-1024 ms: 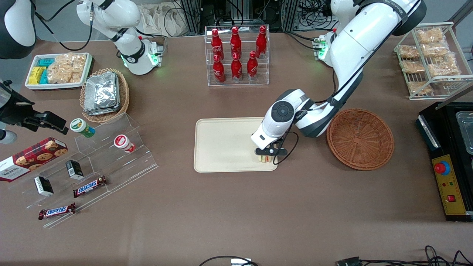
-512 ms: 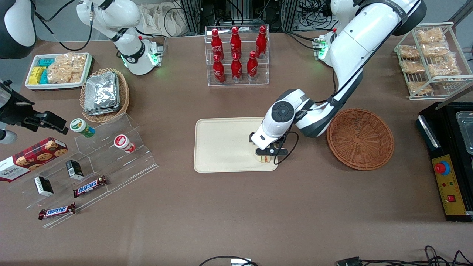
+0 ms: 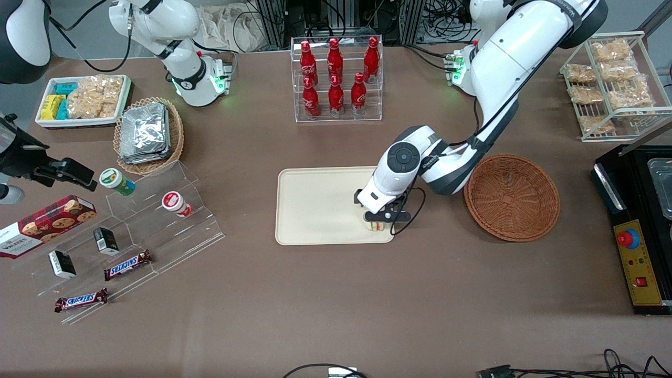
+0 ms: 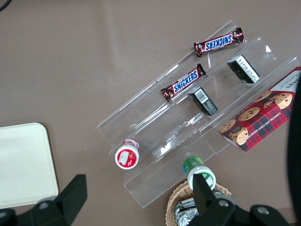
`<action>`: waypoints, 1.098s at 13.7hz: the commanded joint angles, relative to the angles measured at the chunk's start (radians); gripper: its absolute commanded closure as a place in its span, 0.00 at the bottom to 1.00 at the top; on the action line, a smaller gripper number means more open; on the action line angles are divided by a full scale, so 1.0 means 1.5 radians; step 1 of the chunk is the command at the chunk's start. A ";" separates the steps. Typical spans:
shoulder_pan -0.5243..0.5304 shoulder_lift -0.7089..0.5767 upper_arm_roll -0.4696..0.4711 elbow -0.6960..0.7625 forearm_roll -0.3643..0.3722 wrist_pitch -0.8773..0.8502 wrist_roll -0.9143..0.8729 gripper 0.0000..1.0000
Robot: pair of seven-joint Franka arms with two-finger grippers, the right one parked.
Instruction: Place sandwich from basket to tray
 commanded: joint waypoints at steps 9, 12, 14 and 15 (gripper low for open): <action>-0.027 -0.447 0.218 -0.063 -0.138 -0.333 0.131 0.00; -0.040 -0.522 0.352 -0.103 -0.197 -0.342 0.291 0.00; -0.040 -0.528 0.413 -0.087 -0.205 -0.373 0.384 0.00; -0.040 -0.526 0.429 -0.069 -0.205 -0.386 0.409 0.00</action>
